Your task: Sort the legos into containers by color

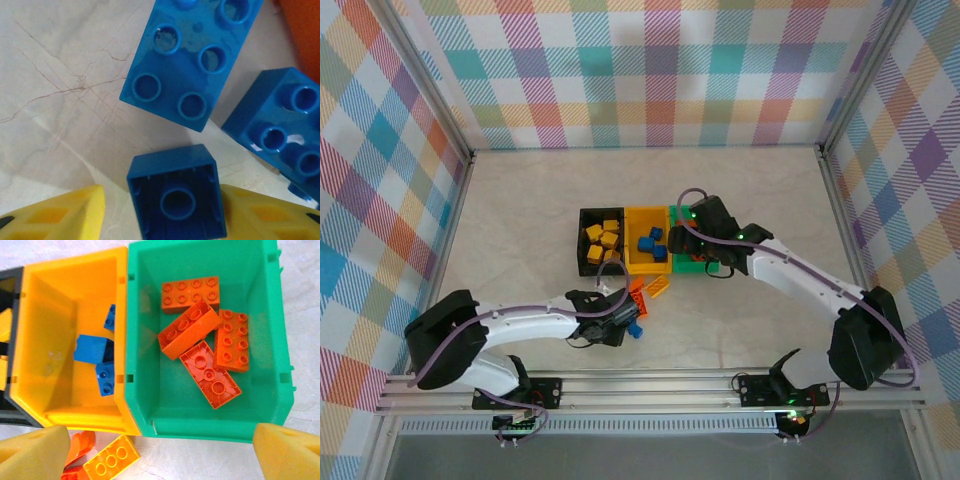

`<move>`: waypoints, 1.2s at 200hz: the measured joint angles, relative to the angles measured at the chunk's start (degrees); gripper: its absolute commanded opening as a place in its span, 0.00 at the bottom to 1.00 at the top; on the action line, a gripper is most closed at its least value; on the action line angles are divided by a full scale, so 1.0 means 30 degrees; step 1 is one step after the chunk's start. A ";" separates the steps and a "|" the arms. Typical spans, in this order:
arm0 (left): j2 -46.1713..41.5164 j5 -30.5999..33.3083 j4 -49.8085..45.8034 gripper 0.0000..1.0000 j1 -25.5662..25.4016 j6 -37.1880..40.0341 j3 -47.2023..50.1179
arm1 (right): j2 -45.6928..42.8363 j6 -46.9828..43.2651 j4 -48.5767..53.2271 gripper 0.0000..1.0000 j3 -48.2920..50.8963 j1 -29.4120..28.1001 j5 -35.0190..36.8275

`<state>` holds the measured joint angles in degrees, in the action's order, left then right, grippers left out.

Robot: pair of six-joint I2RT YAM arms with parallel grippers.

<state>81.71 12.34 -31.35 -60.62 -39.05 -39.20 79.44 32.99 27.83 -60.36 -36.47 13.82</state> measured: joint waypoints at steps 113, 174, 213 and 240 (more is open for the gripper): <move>0.0270 0.1005 0.1071 0.32 -0.0022 0.0393 0.0000 | -0.0896 0.0211 -0.0262 0.94 0.1486 0.0000 -0.0087; -0.4524 0.1909 -0.1472 0.29 0.0452 0.0393 -0.0794 | -0.1880 0.0211 -0.0597 0.94 0.2674 -0.0248 -0.0525; -0.2586 0.1158 -0.1115 0.27 0.3002 0.1778 -0.5530 | -0.2215 0.0204 -0.1100 0.93 0.4153 -0.1064 -0.1355; 0.1617 -0.0189 -0.0386 0.24 0.4692 0.2718 -0.9690 | -0.2703 0.0204 -0.1304 0.93 0.5042 -0.1435 -0.2011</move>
<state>86.56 11.77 -32.51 -46.54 -30.89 -68.27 71.33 33.61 23.92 -45.23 -40.77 7.79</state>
